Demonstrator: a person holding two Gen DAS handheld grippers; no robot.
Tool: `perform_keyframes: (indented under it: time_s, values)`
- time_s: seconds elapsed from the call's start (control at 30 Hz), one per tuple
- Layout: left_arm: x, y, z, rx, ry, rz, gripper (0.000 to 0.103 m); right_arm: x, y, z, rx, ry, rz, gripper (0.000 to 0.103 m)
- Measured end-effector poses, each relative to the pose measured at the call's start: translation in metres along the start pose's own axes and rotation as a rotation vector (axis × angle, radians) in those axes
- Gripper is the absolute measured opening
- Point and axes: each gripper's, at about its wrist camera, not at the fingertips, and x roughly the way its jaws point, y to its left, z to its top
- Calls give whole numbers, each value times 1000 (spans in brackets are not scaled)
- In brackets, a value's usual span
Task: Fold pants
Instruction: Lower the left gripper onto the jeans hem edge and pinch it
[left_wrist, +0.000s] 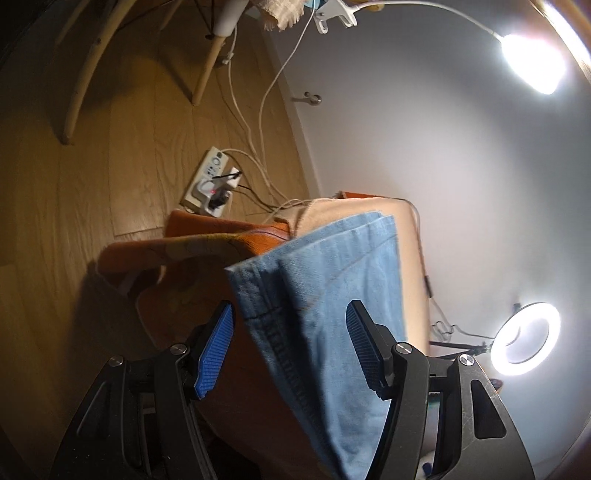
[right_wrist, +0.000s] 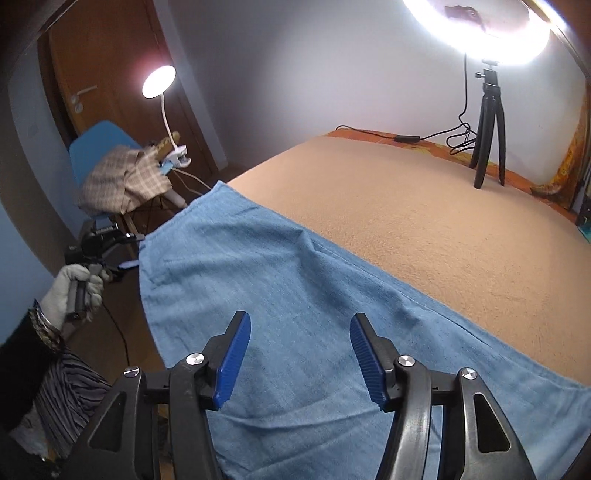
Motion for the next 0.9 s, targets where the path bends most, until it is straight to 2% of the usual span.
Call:
perform_keyframes:
  time_s: [0.27,0.33,0.5,0.67,0.77,0.8,0.83,0.9]
  values:
    - [-11,-25,-8,93,-74,-53,61,-4,3,0,-9,-18,-21,59]
    - [-6,-33,-9,137,-63,-50,60,-3,2,0,-1,-15,-13,61]
    - [4,-53,-13,255,-68,37,59,0,0,-2,15,0,-5,62]
    - [14,-57,-13,322,-75,118,57,-1,-1,-3,25,1,1,62]
    - [13,-57,-13,353,-94,154,33,-4,-3,-3,28,-5,-3,62]
    - [12,-55,-12,360,-106,156,20,-5,-4,-4,32,-6,-4,62]
    - [13,-54,-12,361,-109,152,16,-6,-5,-4,36,-6,-5,62]
    - [11,-52,-11,368,-111,140,16,-7,-7,-5,40,-7,-10,62]
